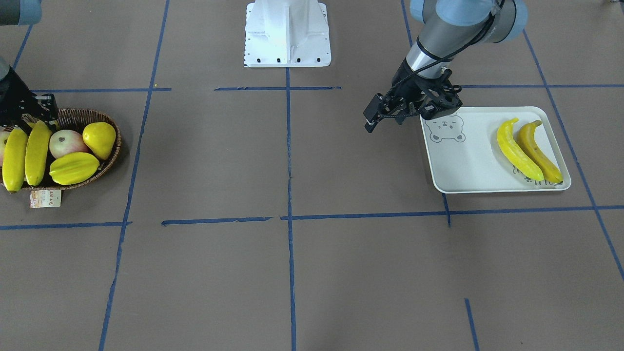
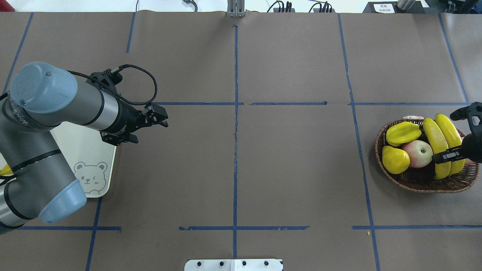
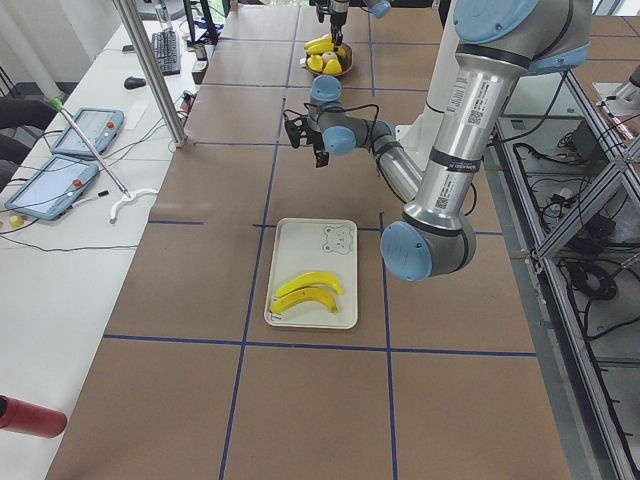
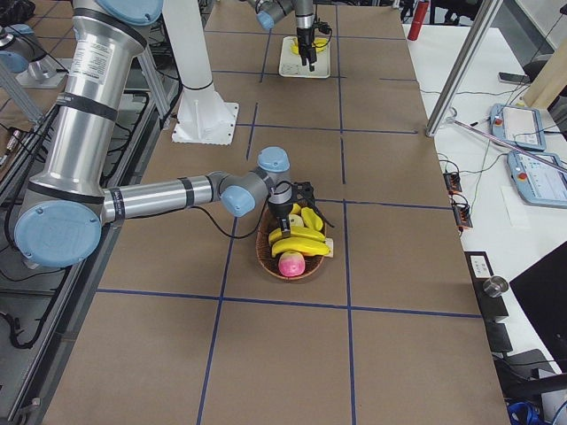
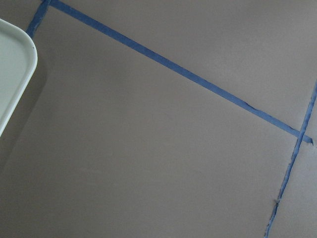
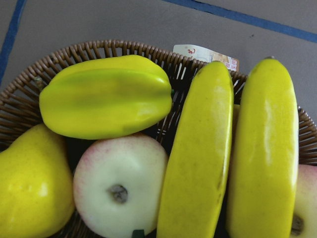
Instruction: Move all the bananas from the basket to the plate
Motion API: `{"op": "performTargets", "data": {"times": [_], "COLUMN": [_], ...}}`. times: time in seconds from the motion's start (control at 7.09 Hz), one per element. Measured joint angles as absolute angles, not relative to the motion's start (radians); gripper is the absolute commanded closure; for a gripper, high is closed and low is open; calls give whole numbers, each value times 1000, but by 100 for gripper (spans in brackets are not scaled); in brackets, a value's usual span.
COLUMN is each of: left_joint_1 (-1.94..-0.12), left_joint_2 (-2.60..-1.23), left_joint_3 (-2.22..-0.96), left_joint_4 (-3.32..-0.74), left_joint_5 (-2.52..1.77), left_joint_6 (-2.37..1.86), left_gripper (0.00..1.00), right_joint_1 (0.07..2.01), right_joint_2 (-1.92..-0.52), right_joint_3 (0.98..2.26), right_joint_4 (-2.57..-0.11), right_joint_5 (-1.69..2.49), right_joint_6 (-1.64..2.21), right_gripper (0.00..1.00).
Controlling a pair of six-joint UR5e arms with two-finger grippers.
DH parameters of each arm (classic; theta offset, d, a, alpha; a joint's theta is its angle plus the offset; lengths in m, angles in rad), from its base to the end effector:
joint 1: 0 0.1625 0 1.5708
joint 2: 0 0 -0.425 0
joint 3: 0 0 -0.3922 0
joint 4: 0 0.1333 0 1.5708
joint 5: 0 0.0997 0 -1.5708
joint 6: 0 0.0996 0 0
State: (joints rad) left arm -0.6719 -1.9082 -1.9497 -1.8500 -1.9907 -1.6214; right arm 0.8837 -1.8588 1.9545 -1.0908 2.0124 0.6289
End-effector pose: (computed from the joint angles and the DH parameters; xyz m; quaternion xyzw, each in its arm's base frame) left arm 0.3861 -0.4255 0.2718 -0.0316 0.5006 -0.2107 0.8391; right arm -0.1851 -0.3686 0.5538 0.0907 -0.3355 -0.0894 0.9334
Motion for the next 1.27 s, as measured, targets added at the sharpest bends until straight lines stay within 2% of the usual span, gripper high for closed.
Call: {"op": "performTargets", "data": {"times": [0.28,0.71,1.27], "left_joint_1": [-671,-670,-662], "left_joint_2": [-1908,-1908,-1909], "left_joint_3": [-1949,-1950,-1948], "left_joint_4": [-1850,-1850,-1850], "left_joint_5": [-1991,-1991,-1991], "left_joint_6": [-1621,-1621,-1622], "left_gripper": [0,0,0], "right_joint_1": [884,890,1043], "right_joint_2": [-1858,-1857,-1872], "right_joint_3": [1956,1979,2137], "right_joint_4": [-1091,-1090,-1090], "right_joint_5": [2019,2040,2223], "right_joint_6": [629,626,621], "right_gripper": [95,98,97]}}
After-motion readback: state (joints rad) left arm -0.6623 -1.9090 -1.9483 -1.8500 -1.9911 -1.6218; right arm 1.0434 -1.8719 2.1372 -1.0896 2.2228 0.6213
